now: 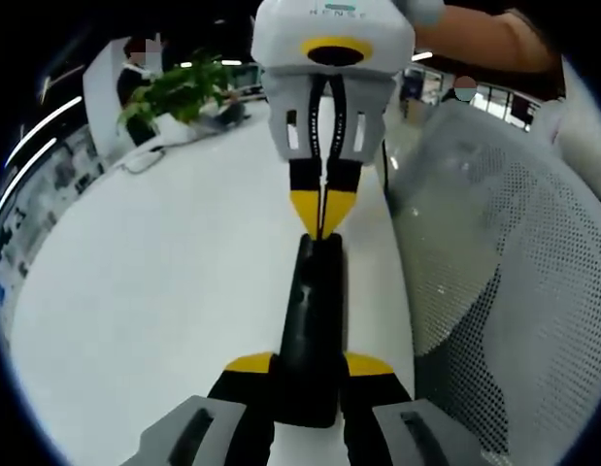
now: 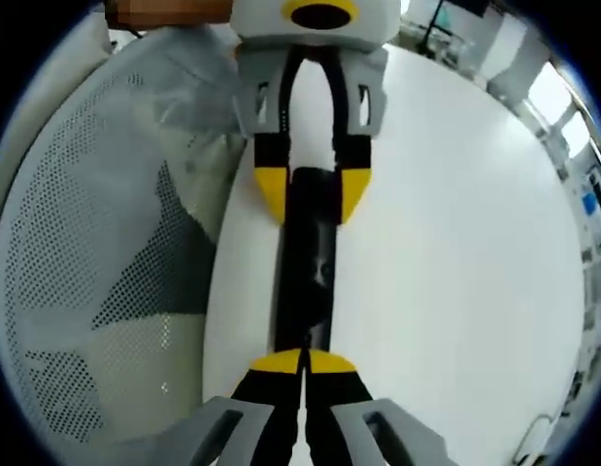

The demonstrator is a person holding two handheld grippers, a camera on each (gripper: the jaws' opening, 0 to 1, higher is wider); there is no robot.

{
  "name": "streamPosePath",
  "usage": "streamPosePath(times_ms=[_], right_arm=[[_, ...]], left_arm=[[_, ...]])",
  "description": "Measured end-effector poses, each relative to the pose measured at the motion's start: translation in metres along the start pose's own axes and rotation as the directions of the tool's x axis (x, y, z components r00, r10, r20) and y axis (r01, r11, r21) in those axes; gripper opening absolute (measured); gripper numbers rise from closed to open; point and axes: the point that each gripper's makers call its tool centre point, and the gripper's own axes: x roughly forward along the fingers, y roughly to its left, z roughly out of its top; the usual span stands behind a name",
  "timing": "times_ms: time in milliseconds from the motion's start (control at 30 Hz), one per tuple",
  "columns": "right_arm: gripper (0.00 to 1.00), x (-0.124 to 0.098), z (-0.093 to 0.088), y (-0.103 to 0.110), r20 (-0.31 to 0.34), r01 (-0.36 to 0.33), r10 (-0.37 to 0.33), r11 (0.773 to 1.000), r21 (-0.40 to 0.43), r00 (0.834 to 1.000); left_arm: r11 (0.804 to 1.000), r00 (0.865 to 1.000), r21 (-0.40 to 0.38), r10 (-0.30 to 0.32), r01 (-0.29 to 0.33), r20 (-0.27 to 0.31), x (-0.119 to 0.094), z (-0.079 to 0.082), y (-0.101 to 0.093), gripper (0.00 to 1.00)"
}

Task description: Press the specified remote control buttons in sequence, fully releasing each button before pressing the next.

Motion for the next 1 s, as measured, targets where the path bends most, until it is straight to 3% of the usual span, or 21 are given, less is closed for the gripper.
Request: streamPosePath(times_ms=[600, 1000], right_arm=[[0.00, -0.004, -0.004, 0.000, 0.039, 0.037, -0.039, 0.997, 0.064, 0.998], [0.00, -0.016, 0.004, -0.001, 0.052, 0.056, -0.059, 0.997, 0.053, 0.997]], left_arm=[[1.000, 1.000, 0.000, 0.003, -0.003, -0.001, 0.000, 0.001, 0.001, 0.24], [1.000, 1.000, -0.003, 0.005, -0.005, -0.002, -0.001, 0.001, 0.002, 0.24]])
